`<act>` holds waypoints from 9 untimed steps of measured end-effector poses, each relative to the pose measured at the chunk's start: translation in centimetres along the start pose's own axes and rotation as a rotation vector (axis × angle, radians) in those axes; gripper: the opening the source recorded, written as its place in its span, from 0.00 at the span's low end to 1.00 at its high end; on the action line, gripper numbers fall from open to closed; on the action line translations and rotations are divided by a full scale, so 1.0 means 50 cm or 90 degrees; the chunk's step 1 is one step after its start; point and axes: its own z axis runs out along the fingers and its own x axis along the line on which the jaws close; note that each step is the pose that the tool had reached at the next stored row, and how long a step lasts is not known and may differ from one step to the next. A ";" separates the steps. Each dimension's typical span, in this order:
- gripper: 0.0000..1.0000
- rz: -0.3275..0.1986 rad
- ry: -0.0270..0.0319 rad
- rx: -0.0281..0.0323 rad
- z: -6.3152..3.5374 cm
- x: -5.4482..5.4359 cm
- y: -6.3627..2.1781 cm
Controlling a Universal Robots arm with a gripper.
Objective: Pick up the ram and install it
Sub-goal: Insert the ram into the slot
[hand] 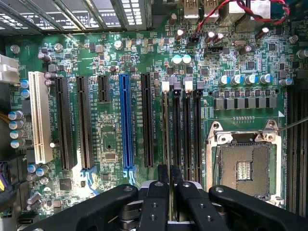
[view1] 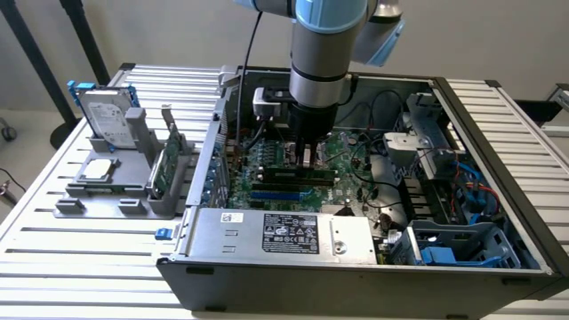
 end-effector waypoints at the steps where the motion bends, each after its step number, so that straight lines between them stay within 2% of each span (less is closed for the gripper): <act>1: 0.14 0.000 0.0000 0.0000 0.000 0.000 0.000; 7: 0.14 0.000 -0.0010 0.0002 -0.003 0.000 0.000; 9: 0.14 0.000 0.0000 -0.0006 -0.009 0.000 0.000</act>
